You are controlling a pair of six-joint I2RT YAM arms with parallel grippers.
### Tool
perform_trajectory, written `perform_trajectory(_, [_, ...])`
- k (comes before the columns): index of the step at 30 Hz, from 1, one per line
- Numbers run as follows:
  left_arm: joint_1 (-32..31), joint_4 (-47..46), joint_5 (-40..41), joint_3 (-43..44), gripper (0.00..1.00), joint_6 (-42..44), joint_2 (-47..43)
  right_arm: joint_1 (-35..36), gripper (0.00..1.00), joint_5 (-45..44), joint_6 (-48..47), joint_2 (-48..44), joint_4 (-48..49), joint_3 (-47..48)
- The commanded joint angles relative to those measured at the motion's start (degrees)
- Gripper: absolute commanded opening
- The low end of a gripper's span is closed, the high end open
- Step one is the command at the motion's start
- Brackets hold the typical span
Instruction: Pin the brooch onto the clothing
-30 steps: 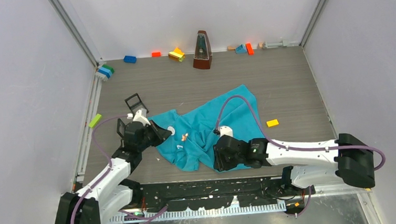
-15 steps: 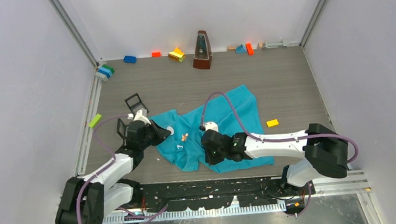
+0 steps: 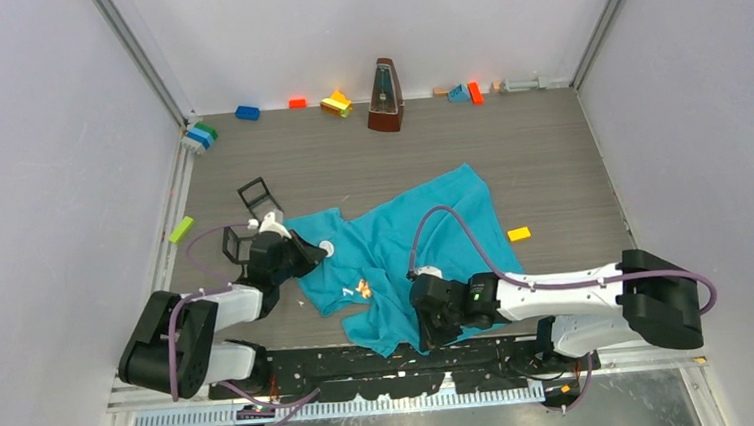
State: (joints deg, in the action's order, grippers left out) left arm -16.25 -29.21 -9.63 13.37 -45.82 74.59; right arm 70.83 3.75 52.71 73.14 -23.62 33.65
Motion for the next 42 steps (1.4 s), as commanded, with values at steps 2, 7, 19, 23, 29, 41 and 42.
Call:
perform_trajectory(2, [0.34, -0.31, 2.40, 0.96, 0.00, 4.02, 1.48, 1.15, 0.10, 0.75, 3.54, -4.37, -5.25, 2.30])
perform_trajectory(7, [0.34, 6.98, 0.53, 4.62, 0.00, 7.30, -5.46, 0.84, 0.39, -6.79, 1.11, -6.48, -9.55, 7.68])
perform_trajectory(19, [0.25, 35.72, -0.93, 13.35, 0.00, 10.52, -29.68, -4.42, 0.46, -22.05, -9.47, 3.08, -6.13, 22.60])
perform_trajectory(23, [0.25, 38.89, -5.02, 13.08, 0.00, 5.46, -33.36, -4.68, 0.39, -21.80, -13.59, 11.70, -4.62, 29.32])
perform_trajectory(29, [0.26, 41.84, -6.80, 11.67, 0.00, 2.55, -37.39, -5.43, 0.42, -22.71, -16.72, 24.76, -3.32, 38.17])
perform_trajectory(41, [0.25, 44.07, -8.38, 9.61, 0.00, 3.35, -38.77, -5.44, 0.28, -31.58, -18.07, 37.23, -8.84, 43.23])
perform_trajectory(42, [0.25, 44.05, -8.51, 9.25, 0.00, 3.25, -38.77, -5.48, 0.21, -31.69, -17.73, 37.04, -8.73, 42.85])
